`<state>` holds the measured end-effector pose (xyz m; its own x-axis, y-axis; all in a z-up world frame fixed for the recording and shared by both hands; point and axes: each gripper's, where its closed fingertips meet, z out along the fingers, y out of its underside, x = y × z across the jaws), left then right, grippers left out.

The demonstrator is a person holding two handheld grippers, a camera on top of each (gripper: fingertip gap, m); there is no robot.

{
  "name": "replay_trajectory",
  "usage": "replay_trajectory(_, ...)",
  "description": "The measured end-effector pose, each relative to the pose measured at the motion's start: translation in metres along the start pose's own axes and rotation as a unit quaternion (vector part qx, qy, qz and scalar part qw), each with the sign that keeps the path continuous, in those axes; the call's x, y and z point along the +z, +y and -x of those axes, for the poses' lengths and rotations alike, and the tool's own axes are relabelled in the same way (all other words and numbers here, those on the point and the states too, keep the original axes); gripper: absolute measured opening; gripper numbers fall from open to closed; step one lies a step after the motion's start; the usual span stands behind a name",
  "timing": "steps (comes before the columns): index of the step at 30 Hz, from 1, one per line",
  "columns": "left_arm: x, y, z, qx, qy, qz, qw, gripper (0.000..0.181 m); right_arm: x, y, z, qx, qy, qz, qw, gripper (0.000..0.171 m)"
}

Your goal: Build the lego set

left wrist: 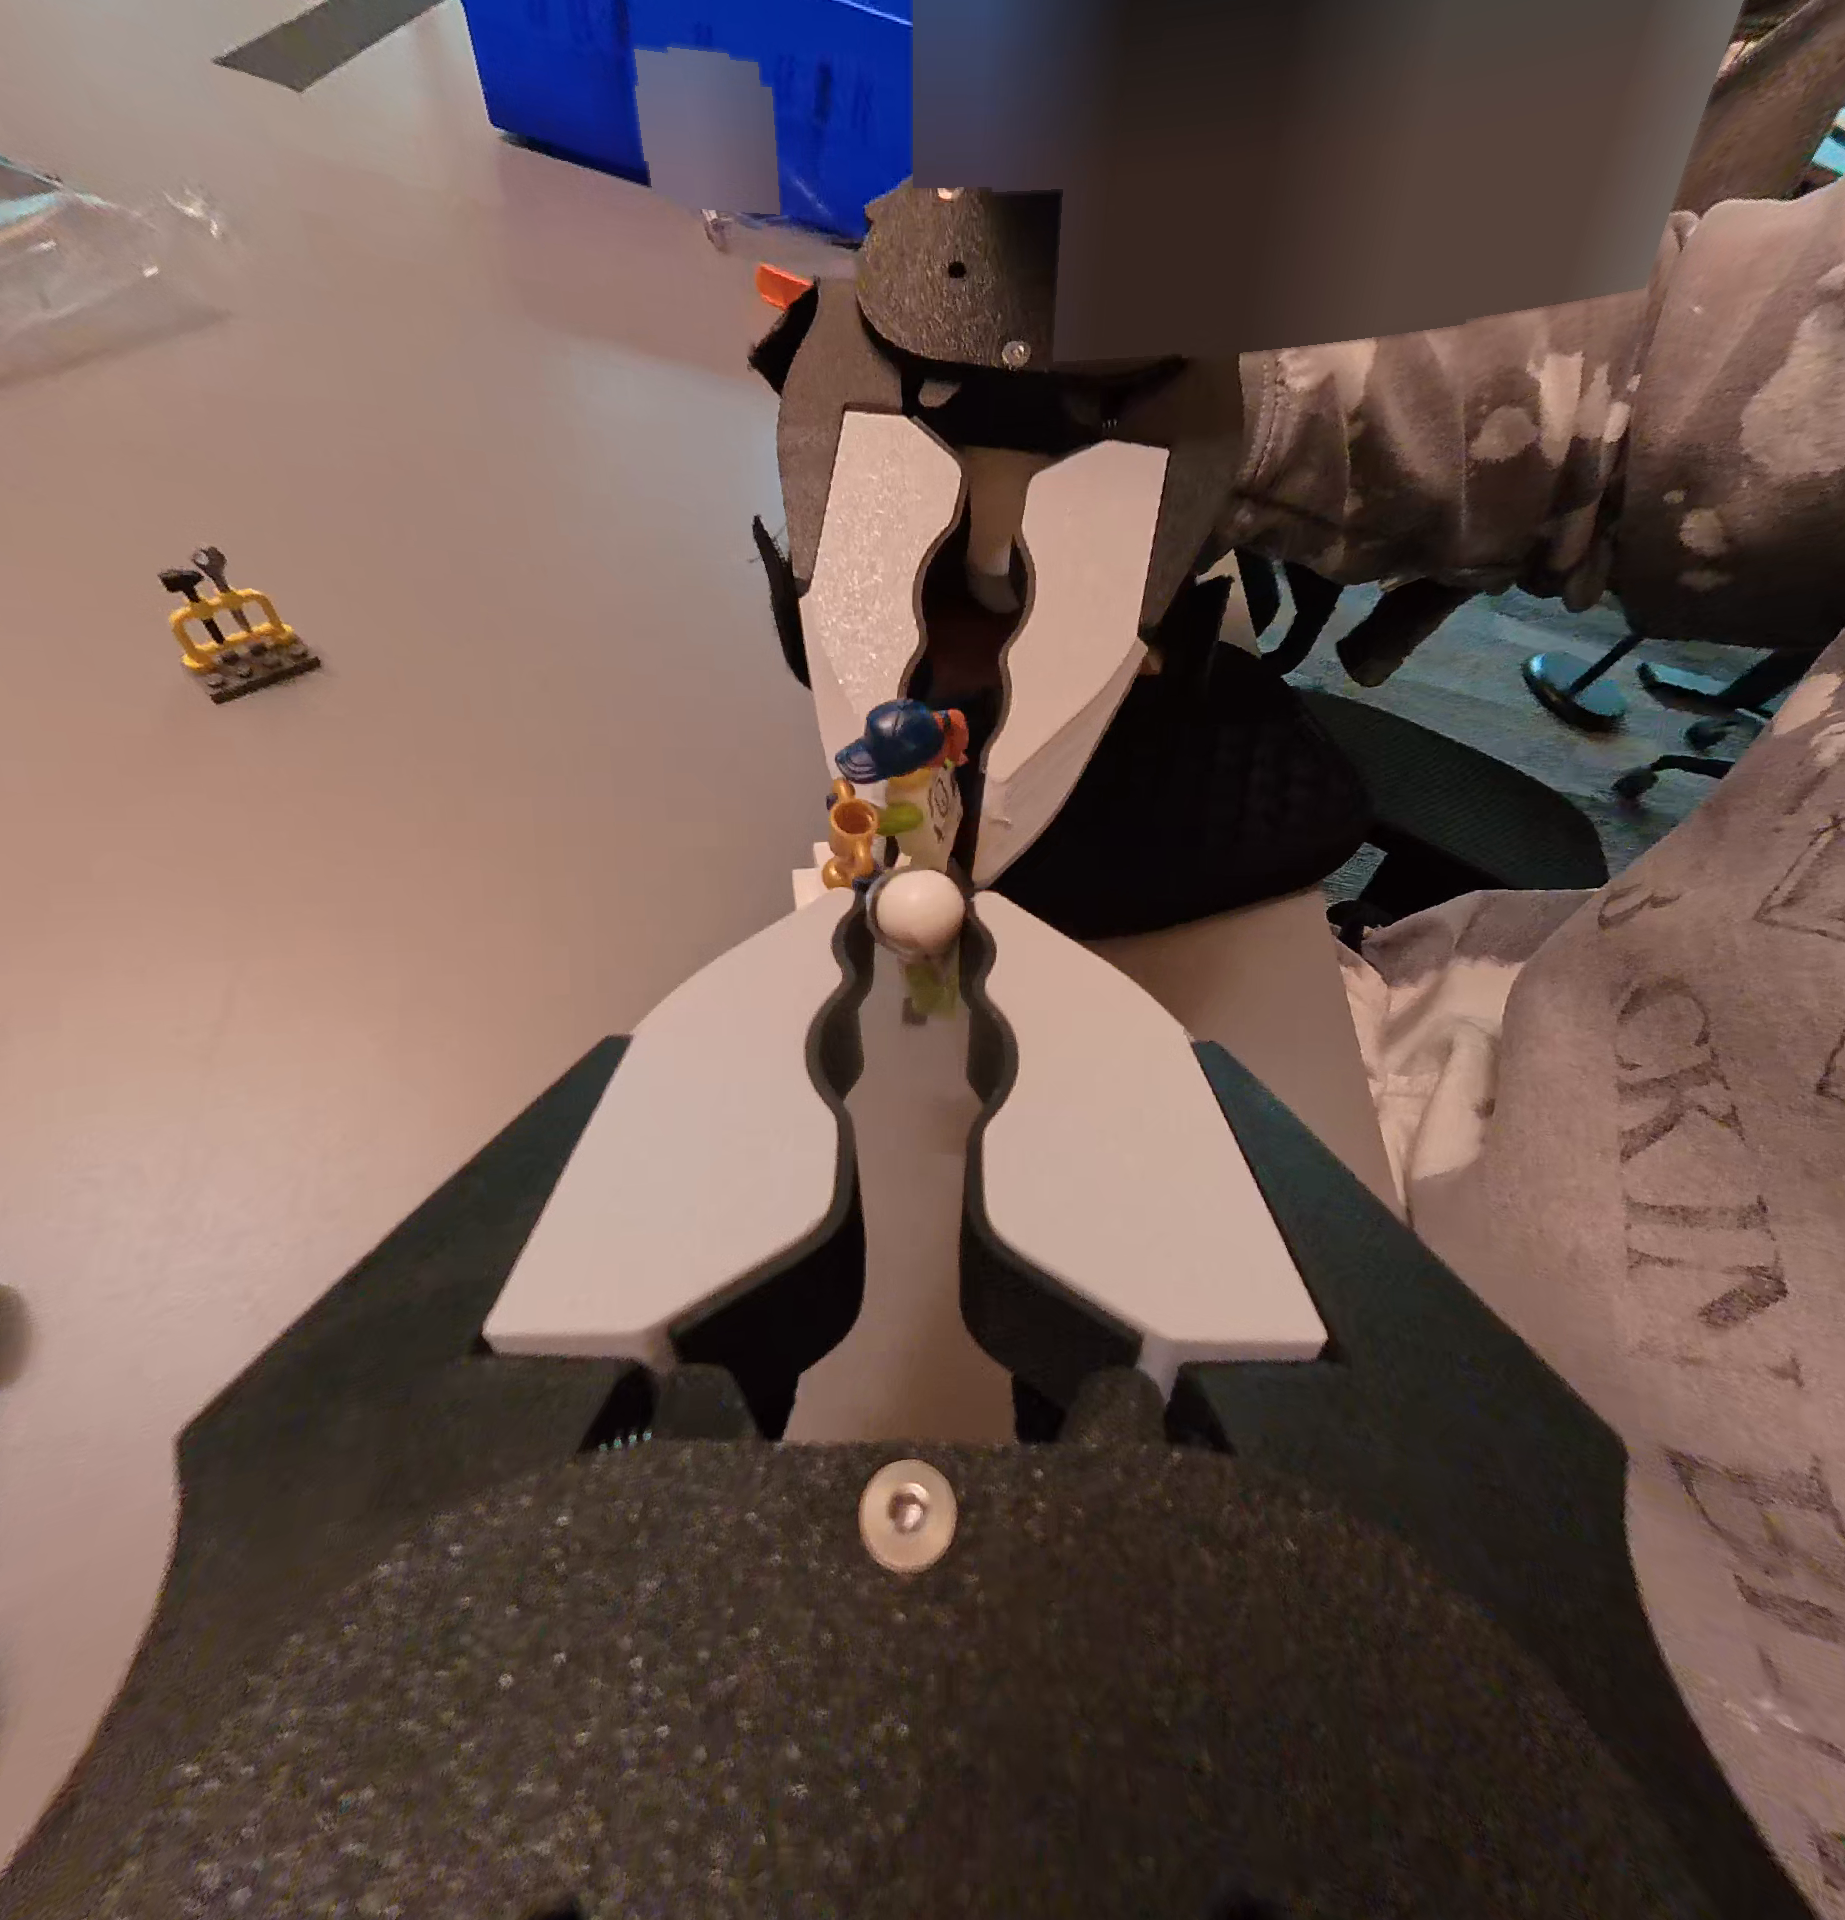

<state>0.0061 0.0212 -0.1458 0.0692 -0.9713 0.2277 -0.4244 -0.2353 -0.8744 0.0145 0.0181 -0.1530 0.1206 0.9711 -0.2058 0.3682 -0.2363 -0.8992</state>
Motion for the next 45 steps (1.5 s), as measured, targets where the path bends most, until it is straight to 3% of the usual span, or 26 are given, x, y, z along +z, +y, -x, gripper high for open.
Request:
replay_trajectory(12,-0.006,-0.016,0.003,-0.008,-0.018,-0.054,0.998,0.015,-0.005,-0.019,-0.008,-0.054,0.082,-0.049,0.994,0.009)
replay_trajectory(28,-0.007,-0.028,0.001,0.066,-0.067,-0.072,0.993,0.015,-0.014,-0.028,0.001,0.023,0.023,-0.081,0.996,0.008)
replay_trajectory(39,-0.009,-0.023,-0.015,0.043,-0.004,-0.047,0.998,0.015,-0.012,-0.026,0.005,-0.122,0.066,-0.025,0.990,0.008)
replay_trajectory(45,-0.010,-0.024,-0.015,0.055,-0.012,-0.045,0.997,0.015,-0.012,-0.029,0.007,-0.143,0.069,-0.024,0.987,0.009)
